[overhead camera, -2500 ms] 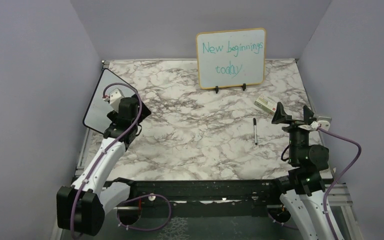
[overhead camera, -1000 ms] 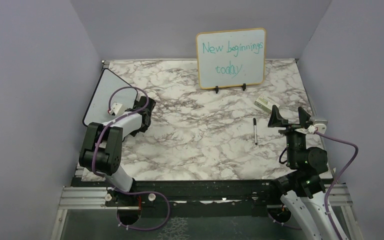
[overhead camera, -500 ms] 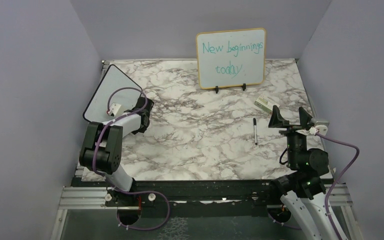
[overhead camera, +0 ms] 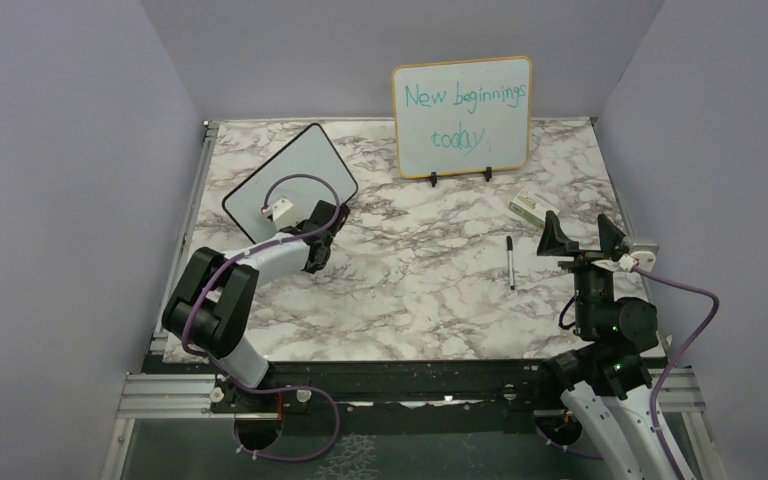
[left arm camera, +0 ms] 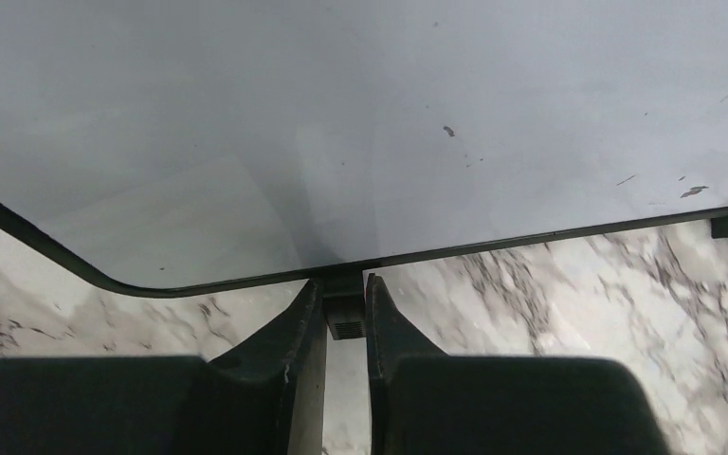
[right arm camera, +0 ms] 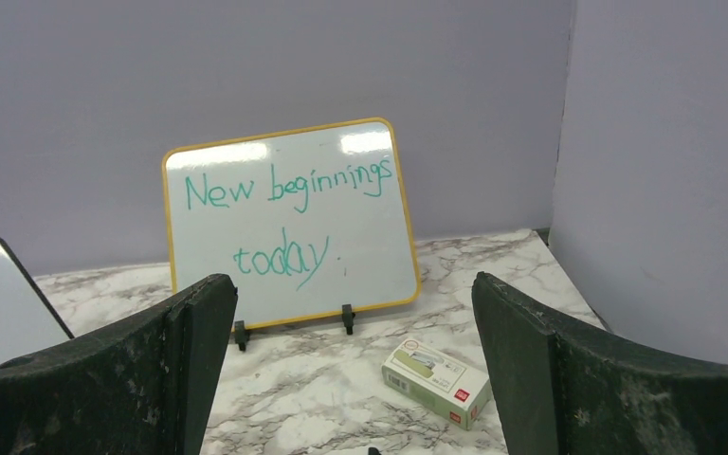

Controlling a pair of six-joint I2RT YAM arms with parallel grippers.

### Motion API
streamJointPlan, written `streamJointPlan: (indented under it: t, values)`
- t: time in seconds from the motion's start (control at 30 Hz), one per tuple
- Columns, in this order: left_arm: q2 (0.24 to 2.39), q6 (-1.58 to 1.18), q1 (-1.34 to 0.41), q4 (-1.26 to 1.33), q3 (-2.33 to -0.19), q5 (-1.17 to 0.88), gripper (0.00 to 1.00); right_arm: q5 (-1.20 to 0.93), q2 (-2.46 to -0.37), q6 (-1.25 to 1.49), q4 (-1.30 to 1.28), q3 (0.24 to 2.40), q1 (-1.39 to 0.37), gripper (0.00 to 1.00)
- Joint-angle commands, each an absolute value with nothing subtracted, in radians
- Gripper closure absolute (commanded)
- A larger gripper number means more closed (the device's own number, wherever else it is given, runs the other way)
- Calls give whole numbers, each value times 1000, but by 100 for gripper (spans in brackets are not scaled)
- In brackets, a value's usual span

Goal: Write a sentence on the whiteboard
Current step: Move the whiteboard to the center of the board.

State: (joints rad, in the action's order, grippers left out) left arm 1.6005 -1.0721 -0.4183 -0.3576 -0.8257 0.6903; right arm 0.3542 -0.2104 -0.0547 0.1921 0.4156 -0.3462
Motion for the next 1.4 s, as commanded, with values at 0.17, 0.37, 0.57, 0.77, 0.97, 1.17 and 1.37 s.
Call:
streamJointPlan:
  t: [0.17,0.37,0.57,0.77,0.97,1.17,1.37]
  values:
    - [1573,-1054,-637,-347,-808,557,100,356,-208,-68,219,407,-355,0]
    - [1572,-1103,-771,-345,-825,536,100,351,-212,-67,215,408,-354,0]
    - [1607,-1145,-885,-342,-865,537,100,351,-209,-66,210,410,-355,0]
    - [1681,-1158,-980,-342,-935,539,100,352,-206,-64,205,410,-357,0]
    - [1727,-1181,-1033,-359,-990,558,100,351,-201,-63,203,410,-357,0]
    - [1720,-1196,-1053,-370,-997,575,96,353,-200,-61,203,410,-359,0]
    - [1706,-1177,-1081,-368,-1014,587,74,357,-204,-61,195,414,-361,0]
